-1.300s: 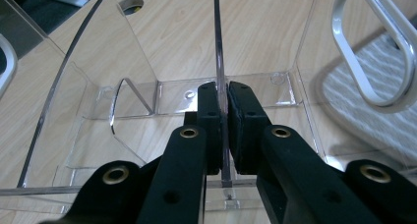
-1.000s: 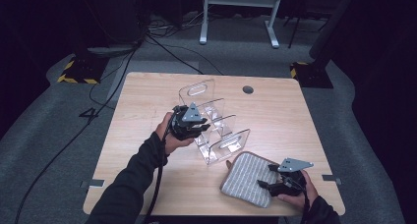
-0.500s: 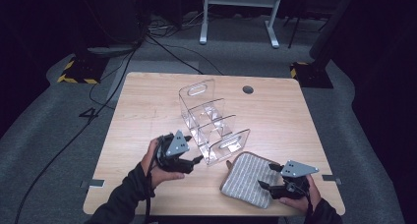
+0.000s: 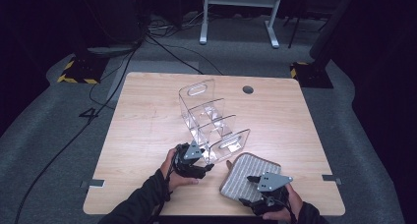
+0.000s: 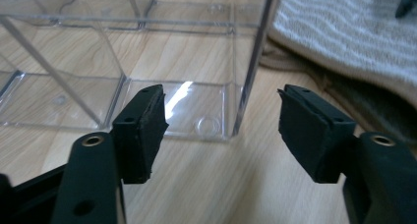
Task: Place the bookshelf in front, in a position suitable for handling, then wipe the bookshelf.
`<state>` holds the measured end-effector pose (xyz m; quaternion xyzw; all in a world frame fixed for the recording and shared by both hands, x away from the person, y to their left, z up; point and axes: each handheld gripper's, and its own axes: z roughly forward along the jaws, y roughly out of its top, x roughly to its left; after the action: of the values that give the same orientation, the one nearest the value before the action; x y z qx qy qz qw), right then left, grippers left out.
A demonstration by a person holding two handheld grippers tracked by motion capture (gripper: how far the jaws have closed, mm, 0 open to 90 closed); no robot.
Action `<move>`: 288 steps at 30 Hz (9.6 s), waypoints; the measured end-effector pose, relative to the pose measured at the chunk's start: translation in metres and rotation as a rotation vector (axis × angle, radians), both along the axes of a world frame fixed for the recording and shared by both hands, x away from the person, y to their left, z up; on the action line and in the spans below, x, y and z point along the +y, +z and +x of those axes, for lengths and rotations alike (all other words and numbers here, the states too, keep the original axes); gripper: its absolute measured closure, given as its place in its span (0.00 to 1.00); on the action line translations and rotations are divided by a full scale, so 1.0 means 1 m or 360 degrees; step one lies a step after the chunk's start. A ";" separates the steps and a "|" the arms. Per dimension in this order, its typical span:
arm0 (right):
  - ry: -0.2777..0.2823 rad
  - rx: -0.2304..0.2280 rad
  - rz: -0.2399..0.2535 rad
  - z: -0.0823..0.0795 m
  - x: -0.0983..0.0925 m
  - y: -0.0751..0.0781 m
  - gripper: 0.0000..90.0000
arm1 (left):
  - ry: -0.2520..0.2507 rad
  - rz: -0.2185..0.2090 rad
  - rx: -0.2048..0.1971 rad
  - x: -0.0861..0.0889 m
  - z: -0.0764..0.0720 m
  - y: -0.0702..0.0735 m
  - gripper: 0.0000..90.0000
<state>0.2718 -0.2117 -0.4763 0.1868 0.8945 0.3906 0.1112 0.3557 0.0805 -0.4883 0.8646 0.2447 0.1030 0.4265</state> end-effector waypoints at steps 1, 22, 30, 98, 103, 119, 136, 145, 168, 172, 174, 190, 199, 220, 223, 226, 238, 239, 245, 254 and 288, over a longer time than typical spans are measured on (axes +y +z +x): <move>0.0012 -0.0008 0.0005 -0.002 0.001 0.002 0.25 | -0.0001 0.0008 -0.0014 -0.003 0.001 -0.001 0.42; -0.0128 -0.0124 -0.0134 0.014 -0.006 -0.014 0.57 | -0.0176 -0.0025 -0.0021 -0.014 0.011 -0.011 0.95; -0.0215 -0.0138 -0.0135 0.026 -0.017 -0.013 0.77 | -0.0178 -0.0029 0.0000 -0.012 0.003 -0.011 0.96; -0.0247 -0.0409 0.0309 0.009 -0.042 0.041 0.84 | 0.0064 0.0046 -0.0046 0.008 0.009 -0.011 0.95; -0.0217 -0.0494 0.0339 0.010 -0.032 0.048 0.83 | 0.0043 0.0051 -0.0046 0.008 0.009 -0.011 0.96; -0.0411 -0.0643 0.0323 0.045 -0.024 0.048 0.83 | 0.0011 0.0048 -0.0020 0.008 0.009 -0.011 0.96; -0.0269 -0.0368 0.0046 0.045 -0.011 -0.005 0.83 | 0.0002 0.0069 -0.0035 0.007 0.009 -0.012 0.95; -0.0098 -0.0349 0.0060 0.034 0.014 -0.005 0.83 | 0.0006 0.0085 -0.0040 0.005 0.008 -0.012 0.95; -0.0114 -0.0693 0.0334 0.015 0.022 0.054 0.84 | 0.0004 0.0086 -0.0003 0.005 0.011 -0.012 0.95; -0.0253 -0.0668 0.0302 0.029 0.001 0.048 0.84 | -0.0006 0.0094 -0.0007 0.005 0.011 -0.012 0.95; -0.0272 -0.0651 0.0290 0.032 -0.003 0.044 0.84 | -0.0006 0.0089 0.0000 0.005 0.011 -0.012 0.95; -0.0034 -0.0452 -0.0028 0.032 0.027 -0.003 0.83 | -0.0004 0.0090 -0.0003 0.005 0.011 -0.012 0.95; 0.0025 -0.0600 0.0156 0.015 0.036 0.024 0.83 | -0.0002 0.0086 -0.0002 0.005 0.011 -0.012 0.95; -0.0256 -0.0445 0.0011 0.048 -0.005 0.004 0.83 | -0.0015 0.0094 -0.0009 0.005 0.011 -0.012 0.94; -0.0229 -0.0421 0.0000 0.047 -0.001 0.001 0.83 | -0.0014 0.0094 -0.0008 0.005 0.011 -0.012 0.94; -0.0103 -0.0420 -0.0033 0.040 0.015 -0.006 0.83 | -0.0013 0.0092 -0.0009 0.005 0.011 -0.012 0.94; 0.0087 -0.0592 0.0178 0.015 0.039 0.030 0.83 | 0.0000 0.0081 0.0000 0.005 0.011 -0.012 0.95; 0.0067 -0.0621 0.0199 0.014 0.038 0.035 0.83 | -0.0003 0.0083 0.0001 0.005 0.011 -0.012 0.95; -0.0054 -0.0692 0.0262 0.020 0.020 0.051 0.83 | -0.0014 0.0090 -0.0008 0.005 0.012 -0.012 0.94; -0.0304 -0.0665 0.0198 0.042 -0.015 0.041 0.83 | -0.0016 0.0092 -0.0007 0.005 0.011 -0.012 0.94; -0.0315 -0.0758 0.0299 0.036 -0.011 0.062 0.83 | -0.0017 0.0103 -0.0016 0.005 0.012 -0.012 0.94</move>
<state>0.3073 -0.2230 -0.4144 0.1857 0.7805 0.4919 0.3383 0.3672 0.0851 -0.5006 0.8787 0.2346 0.1129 0.4001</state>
